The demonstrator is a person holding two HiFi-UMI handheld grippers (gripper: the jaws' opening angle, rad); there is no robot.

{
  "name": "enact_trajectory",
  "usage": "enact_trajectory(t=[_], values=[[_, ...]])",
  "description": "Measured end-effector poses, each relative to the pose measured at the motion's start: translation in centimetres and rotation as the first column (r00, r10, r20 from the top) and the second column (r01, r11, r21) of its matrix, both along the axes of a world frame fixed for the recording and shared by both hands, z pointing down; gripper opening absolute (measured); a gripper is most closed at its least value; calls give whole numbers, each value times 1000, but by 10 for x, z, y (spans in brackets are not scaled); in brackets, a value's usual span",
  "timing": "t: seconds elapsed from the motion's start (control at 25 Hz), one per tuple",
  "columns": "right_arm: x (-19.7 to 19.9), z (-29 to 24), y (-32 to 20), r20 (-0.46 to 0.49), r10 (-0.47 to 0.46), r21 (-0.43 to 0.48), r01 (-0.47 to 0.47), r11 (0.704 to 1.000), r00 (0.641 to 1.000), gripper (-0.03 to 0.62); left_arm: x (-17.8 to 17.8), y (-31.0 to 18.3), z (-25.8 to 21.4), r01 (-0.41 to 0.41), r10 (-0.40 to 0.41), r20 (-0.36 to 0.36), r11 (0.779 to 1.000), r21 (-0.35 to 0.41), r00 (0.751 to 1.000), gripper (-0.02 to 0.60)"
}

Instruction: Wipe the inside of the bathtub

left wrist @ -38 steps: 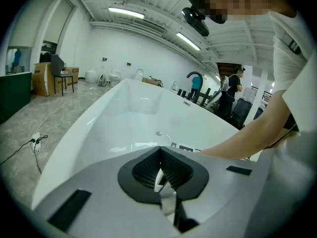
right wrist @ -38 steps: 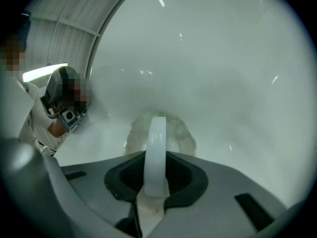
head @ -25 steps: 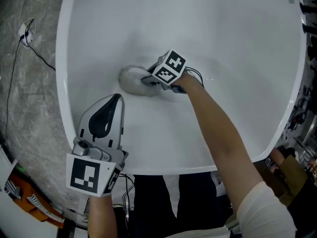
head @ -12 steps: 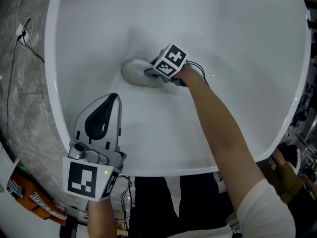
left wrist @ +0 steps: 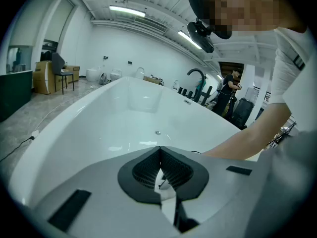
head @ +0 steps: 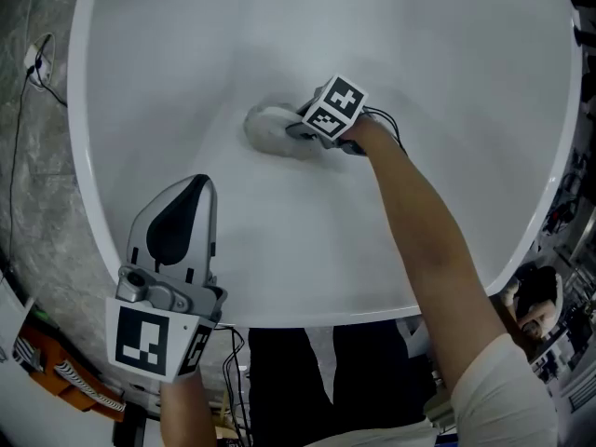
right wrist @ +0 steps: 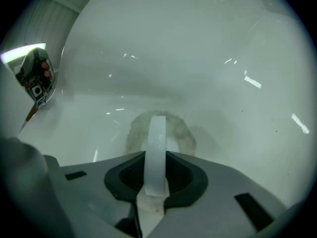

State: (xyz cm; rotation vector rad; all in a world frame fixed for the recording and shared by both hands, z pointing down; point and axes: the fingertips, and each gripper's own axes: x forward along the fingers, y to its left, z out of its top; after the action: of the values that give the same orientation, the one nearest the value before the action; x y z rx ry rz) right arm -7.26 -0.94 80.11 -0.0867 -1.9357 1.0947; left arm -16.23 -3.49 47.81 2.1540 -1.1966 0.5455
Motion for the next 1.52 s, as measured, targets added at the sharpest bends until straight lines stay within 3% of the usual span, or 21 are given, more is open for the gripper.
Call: enact_trajectory(t=[0.52,1.24,1.52], values=[[4,-53,23,28,-93,14,93,996,995,94,3,16,-30,2,-2,21,1000,0,1000,8],[-35,-160,62,137,-88,-31,93,995,987,94,-18,39,-67,15,-15,29,1000,-12,999,8],[-45,-195,74,164,-89,-26,95,995,982,94,-26,49,-61,16,-16,27,999,-28,1000,8]])
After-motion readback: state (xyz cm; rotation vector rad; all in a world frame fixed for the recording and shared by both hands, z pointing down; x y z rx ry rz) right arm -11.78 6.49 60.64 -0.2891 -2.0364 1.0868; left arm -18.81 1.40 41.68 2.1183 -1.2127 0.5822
